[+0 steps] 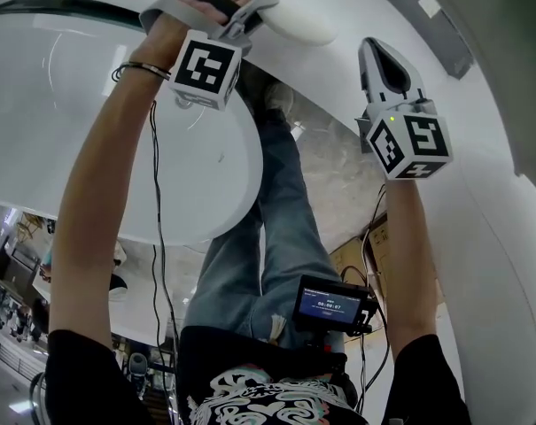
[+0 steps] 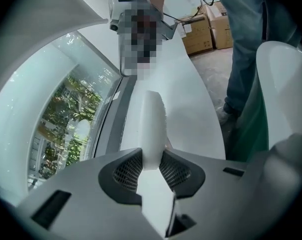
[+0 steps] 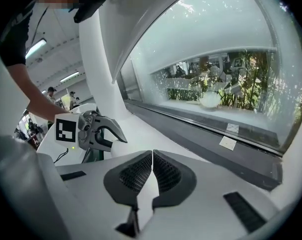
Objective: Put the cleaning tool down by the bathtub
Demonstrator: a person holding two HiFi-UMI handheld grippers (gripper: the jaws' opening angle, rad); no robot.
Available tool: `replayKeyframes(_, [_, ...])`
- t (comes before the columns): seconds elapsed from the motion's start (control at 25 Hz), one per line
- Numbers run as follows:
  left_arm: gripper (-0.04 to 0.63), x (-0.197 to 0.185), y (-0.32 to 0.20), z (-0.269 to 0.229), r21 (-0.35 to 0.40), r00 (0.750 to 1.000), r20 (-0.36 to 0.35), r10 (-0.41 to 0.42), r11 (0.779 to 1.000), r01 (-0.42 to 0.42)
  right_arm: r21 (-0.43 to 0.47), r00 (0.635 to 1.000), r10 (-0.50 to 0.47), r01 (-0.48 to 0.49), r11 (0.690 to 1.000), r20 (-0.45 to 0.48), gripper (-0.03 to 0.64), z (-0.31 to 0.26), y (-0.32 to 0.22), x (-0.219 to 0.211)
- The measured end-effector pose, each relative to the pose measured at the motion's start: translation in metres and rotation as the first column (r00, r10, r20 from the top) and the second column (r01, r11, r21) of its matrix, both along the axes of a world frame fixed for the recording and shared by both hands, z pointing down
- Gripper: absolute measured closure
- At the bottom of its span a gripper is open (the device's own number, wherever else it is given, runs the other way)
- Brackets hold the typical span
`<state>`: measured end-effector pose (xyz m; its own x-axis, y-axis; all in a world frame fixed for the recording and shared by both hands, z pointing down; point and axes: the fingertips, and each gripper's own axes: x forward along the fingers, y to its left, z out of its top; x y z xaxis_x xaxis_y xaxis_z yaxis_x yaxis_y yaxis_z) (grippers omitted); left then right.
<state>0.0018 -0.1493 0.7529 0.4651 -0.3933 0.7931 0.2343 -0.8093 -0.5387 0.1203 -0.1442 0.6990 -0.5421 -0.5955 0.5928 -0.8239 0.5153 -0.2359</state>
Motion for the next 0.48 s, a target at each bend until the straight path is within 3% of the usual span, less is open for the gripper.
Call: replayKeyframes(0.48, [0.482, -0.004, 0.009, 0.029, -0.024, 0.997, 0.070, 0.011, 1.000, -0.010, -0.025, 0.999, -0.041, 0.041, 0.999, -0.020, 0.588, 0.012, 0.012, -0.012])
